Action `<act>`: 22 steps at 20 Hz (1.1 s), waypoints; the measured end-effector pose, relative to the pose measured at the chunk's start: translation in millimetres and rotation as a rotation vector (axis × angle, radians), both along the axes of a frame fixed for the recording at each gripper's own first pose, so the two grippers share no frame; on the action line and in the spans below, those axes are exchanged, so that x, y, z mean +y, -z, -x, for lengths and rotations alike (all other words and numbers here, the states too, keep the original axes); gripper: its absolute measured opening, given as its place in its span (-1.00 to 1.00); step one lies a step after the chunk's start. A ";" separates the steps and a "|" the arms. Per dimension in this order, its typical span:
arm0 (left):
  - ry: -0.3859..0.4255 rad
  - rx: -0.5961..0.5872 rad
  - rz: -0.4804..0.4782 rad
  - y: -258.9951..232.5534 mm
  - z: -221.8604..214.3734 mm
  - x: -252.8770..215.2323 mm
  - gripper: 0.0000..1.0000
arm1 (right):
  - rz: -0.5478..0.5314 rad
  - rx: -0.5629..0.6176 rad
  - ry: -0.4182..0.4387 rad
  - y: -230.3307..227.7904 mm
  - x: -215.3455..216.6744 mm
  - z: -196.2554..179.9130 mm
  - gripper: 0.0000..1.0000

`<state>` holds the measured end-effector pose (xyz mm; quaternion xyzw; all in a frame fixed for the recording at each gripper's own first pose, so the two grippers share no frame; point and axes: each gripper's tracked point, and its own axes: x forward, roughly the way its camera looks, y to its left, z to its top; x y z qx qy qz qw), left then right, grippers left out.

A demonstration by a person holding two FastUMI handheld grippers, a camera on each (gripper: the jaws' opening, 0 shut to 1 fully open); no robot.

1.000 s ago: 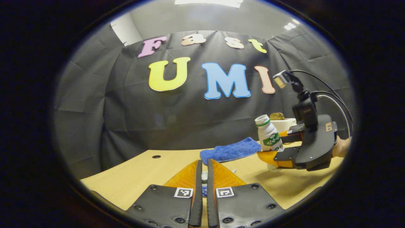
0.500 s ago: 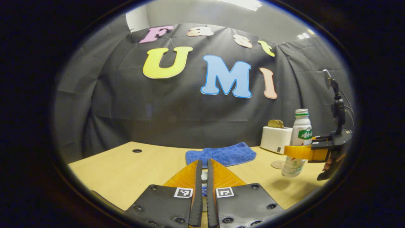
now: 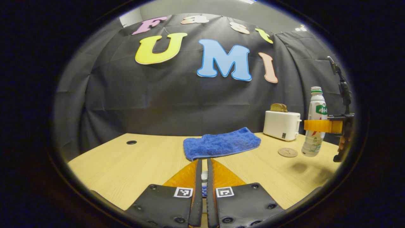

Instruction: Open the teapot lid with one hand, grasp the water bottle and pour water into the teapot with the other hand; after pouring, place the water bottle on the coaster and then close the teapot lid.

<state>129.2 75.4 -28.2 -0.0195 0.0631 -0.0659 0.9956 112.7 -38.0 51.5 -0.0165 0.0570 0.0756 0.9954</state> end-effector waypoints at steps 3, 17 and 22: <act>-0.012 -0.012 -0.035 -2.4 1.4 -1.2 -0.60 | -0.009 0.010 0.013 6.2 -5.4 -5.9 0.43; -0.046 -0.123 0.046 -62.8 73.4 36.6 0.72 | -0.019 0.020 0.128 27.0 -55.8 -89.0 0.44; -0.059 -0.112 0.040 -57.6 77.0 39.5 0.72 | -0.056 0.040 0.164 39.8 -70.0 -110.1 0.43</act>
